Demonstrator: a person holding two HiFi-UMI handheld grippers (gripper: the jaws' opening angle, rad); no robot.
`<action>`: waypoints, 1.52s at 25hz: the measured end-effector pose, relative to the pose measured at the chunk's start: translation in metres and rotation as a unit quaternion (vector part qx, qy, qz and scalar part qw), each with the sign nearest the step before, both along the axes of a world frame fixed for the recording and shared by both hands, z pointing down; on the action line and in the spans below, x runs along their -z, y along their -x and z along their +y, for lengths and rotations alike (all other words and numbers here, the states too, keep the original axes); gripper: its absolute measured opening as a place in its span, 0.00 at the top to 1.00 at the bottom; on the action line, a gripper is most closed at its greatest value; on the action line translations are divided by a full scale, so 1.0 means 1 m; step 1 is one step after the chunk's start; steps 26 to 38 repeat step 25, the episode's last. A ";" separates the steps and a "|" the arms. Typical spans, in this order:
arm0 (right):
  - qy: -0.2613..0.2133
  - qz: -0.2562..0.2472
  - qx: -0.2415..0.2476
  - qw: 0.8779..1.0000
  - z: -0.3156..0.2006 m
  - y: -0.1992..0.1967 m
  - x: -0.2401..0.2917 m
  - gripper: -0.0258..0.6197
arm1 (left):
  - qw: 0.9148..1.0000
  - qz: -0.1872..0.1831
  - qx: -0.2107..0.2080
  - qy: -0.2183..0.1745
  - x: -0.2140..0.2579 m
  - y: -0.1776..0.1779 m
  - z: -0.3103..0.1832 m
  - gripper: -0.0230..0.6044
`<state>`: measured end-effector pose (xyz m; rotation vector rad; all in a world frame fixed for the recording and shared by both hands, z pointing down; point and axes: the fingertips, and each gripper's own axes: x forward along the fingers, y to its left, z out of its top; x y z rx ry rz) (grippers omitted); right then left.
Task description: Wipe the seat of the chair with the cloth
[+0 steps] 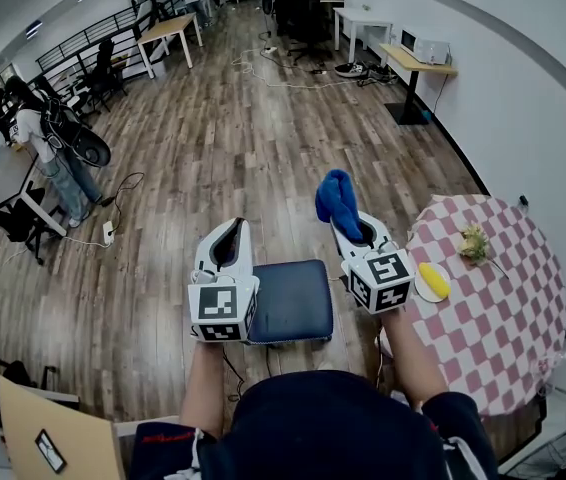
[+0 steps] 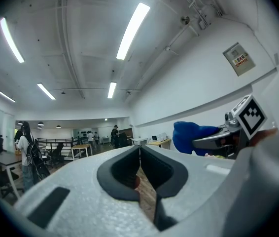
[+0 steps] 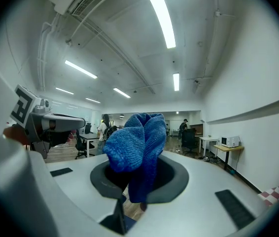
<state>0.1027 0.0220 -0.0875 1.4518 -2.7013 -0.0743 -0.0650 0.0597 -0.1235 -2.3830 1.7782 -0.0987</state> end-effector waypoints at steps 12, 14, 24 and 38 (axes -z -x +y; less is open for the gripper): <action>-0.007 0.001 0.011 1.000 -0.010 0.012 0.004 0.88 | 1.000 0.001 0.003 -0.004 0.001 0.008 -0.007 0.93; -0.006 0.002 0.012 1.000 -0.011 0.015 0.003 0.88 | 1.000 0.001 0.006 -0.004 0.002 0.010 -0.008 0.93; -0.008 0.007 0.017 1.000 -0.011 0.021 0.004 0.88 | 1.000 -0.023 0.009 -0.005 -0.001 0.011 -0.014 0.93; -0.007 0.007 0.017 1.000 -0.011 0.021 0.004 0.88 | 1.000 -0.026 0.009 -0.004 -0.001 0.011 -0.014 0.93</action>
